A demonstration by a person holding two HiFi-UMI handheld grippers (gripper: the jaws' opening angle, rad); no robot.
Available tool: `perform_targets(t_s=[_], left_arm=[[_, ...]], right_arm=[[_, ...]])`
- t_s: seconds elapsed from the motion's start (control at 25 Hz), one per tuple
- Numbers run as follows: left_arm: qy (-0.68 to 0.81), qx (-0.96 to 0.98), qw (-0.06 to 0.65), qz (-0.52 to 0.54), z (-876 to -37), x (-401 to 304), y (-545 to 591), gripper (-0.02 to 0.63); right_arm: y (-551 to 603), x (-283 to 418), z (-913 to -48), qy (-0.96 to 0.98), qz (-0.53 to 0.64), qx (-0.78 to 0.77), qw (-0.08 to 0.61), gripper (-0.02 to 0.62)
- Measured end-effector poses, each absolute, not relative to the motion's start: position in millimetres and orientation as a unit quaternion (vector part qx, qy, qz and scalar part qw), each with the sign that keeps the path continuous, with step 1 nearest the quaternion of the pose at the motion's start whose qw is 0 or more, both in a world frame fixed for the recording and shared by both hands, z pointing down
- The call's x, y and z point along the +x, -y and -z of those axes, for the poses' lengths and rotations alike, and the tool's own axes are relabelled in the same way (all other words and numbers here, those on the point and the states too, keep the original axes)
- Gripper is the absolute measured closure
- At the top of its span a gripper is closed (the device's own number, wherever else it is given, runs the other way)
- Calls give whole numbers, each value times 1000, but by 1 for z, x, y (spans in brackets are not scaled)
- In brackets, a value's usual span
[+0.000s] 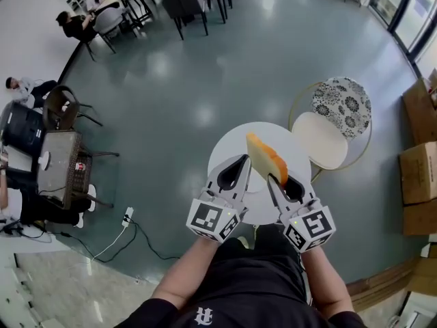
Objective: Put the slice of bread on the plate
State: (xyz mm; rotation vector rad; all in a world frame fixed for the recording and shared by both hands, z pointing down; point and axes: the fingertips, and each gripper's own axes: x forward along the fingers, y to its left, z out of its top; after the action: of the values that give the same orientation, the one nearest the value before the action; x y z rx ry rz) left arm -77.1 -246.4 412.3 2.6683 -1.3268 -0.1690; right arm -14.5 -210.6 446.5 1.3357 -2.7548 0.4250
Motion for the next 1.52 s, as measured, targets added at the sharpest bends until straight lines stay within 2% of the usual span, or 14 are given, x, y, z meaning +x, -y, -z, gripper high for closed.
perform_targets(t_s=[0.44,1.12,1.52], left_arm=[[445,889,97,44,-499,-69,295,600],[450,884,127,13,-571,-74,312,600],[453,881,132,-5,-604,-72,314,600]], right_arm=[[258,-13,-569,884,-193,416,91,500],[267,-27,-684,859,-357,357,84,500],[266,-23,-730,832,-445,328,53,500]])
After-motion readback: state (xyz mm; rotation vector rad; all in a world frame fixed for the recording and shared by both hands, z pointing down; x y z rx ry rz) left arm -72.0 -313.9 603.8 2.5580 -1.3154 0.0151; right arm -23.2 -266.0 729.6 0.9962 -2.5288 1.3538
